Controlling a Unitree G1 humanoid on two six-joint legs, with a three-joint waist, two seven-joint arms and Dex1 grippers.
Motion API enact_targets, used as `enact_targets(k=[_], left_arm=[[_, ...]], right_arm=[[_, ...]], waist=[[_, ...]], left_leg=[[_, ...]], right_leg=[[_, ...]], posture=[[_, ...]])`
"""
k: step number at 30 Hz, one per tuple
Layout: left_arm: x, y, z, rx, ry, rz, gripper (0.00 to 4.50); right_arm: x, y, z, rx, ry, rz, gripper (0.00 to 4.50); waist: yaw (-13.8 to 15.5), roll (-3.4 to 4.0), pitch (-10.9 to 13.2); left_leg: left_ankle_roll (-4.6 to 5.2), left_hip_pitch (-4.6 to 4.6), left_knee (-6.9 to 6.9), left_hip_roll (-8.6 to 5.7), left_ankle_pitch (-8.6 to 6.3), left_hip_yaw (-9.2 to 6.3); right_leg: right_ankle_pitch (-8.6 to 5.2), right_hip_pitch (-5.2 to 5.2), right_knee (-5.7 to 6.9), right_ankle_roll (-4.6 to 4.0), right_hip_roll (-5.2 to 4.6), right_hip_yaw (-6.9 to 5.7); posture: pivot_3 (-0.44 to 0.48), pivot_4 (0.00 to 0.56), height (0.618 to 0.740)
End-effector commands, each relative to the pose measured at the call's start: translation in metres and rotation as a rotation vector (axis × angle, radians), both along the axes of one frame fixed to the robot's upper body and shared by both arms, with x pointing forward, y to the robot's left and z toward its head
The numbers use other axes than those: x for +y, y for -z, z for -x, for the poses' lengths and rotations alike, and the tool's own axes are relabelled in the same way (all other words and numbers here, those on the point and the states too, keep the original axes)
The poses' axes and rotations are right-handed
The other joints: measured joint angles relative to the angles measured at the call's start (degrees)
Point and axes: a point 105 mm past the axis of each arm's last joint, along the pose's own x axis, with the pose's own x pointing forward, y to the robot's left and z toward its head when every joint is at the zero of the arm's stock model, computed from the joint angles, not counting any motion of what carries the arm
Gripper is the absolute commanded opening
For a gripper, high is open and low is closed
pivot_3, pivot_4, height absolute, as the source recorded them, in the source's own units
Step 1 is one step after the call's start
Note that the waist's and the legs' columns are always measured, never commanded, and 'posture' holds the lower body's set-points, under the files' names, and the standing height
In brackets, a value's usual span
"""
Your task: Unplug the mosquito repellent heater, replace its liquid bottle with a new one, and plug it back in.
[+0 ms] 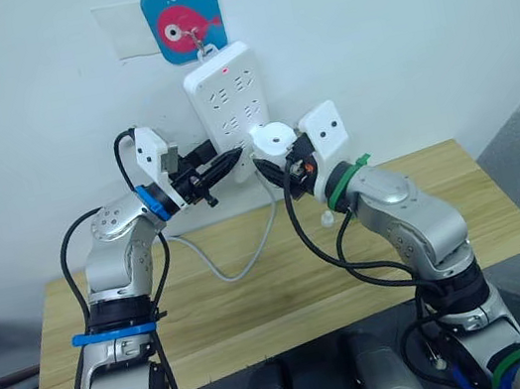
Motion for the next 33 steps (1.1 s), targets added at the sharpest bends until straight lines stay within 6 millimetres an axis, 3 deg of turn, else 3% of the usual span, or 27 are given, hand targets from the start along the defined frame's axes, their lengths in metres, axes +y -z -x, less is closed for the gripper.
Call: enact_targets(k=[1,16,20,21,33], left_arm=[[-0.029,-0.012,0.016,-0.089,0.134,-0.029,1.34],[-0.030,-0.009,0.012,-0.095,0.112,-0.036,1.34],[-0.030,-0.009,0.012,-0.093,0.109,-0.036,1.34],[-0.029,-0.009,0.012,-0.093,0.107,-0.036,1.34],[-0.025,-0.007,0.008,-0.102,0.086,-0.054,1.34]], right_arm=[[0.004,-0.014,0.003,-0.069,0.001,-0.012,2.99],[-0.013,-0.011,0.023,-0.046,0.019,-0.001,2.99],[-0.012,-0.013,0.024,-0.042,0.017,-0.014,4.33],[-0.013,-0.012,0.025,-0.038,0.017,-0.015,4.47],[-0.041,0.002,0.051,0.015,-0.030,0.043,4.47]], waist=[[0.02,0.00,0.00],[0.65,-0.05,-0.03],[0.67,-0.05,-0.03],[0.67,-0.05,-0.04],[0.75,-0.06,-0.04]], left_leg=[[0.00,0.00,0.00,0.00,0.00,0.00],[0.02,-0.26,-0.16,-0.08,-0.03,-0.01],[0.03,-0.26,-0.17,-0.07,-0.03,-0.01],[0.03,-0.26,-0.17,-0.08,-0.04,-0.02],[0.03,-0.27,-0.17,-0.07,-0.04,-0.02]], right_leg=[[0.00,0.00,-0.01,0.00,0.00,0.00],[-0.01,-0.14,-0.36,0.00,-0.03,-0.03],[-0.01,-0.14,-0.37,0.00,-0.03,-0.05],[-0.01,-0.14,-0.37,0.00,-0.03,-0.04],[-0.01,-0.13,-0.39,0.00,-0.03,-0.06]], posture=[[-0.119,0.220,0.740],[-0.128,0.230,0.740],[-0.128,0.232,0.740],[-0.127,0.231,0.740],[-0.139,0.235,0.740]])
